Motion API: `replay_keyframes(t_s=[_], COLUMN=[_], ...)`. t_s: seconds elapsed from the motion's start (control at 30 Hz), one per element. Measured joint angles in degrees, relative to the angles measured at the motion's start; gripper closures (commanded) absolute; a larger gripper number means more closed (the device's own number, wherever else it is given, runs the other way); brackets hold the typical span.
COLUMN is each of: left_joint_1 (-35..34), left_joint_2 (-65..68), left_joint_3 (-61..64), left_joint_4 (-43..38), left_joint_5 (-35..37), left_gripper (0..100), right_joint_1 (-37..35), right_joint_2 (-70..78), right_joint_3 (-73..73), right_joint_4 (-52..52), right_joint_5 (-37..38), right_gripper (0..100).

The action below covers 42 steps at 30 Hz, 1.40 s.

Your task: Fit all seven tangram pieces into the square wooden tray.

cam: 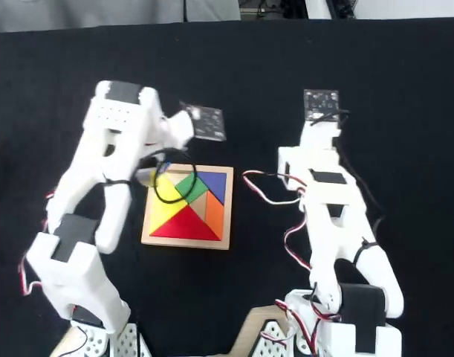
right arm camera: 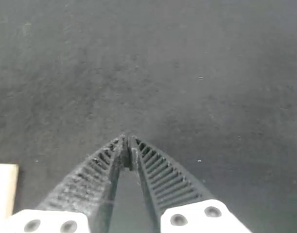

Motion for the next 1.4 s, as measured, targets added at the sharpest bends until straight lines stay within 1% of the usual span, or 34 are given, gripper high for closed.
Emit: replay_keyframes(t_s=[0.1, 0.23, 0.57, 0.63, 0.73, 0.8, 1.0, 1.4], left_joint_1=[2.55, 2.99, 3.08, 3.08, 3.16, 3.16, 3.16, 3.16], left_joint_2=[2.55, 6.42, 9.32, 9.41, 9.41, 9.41, 9.41, 10.55], left_joint_3=[1.05, 1.14, 1.14, 1.14, 1.14, 1.14, 1.14, 1.14], left_joint_4=[-4.57, -9.14, -10.11, -10.11, -10.29, -11.87, -13.36, -13.45], left_joint_5=[-0.44, -0.62, -0.97, -0.97, -0.97, -0.97, -0.97, -0.97], left_gripper=[89, 89, 89, 86, 78, 75, 74, 74], right_joint_1=[1.23, 1.49, 1.76, 1.85, 1.85, 1.85, 1.85, 1.85], right_joint_2=[0.00, 0.00, 0.00, 0.00, 0.00, 0.00, 0.00, 0.00], right_joint_3=[0.00, 0.00, 0.00, 0.00, 0.00, 0.00, 0.00, 0.00], right_joint_4=[-0.18, -0.18, -0.18, -0.18, -0.18, -0.18, -0.18, -0.18], right_joint_5=[0.00, 0.00, 0.00, 0.00, 0.00, 0.00, 0.00, 0.00], right_gripper=[98.6, 98.6, 98.6, 98.6, 98.6, 98.6, 98.6, 98.6])
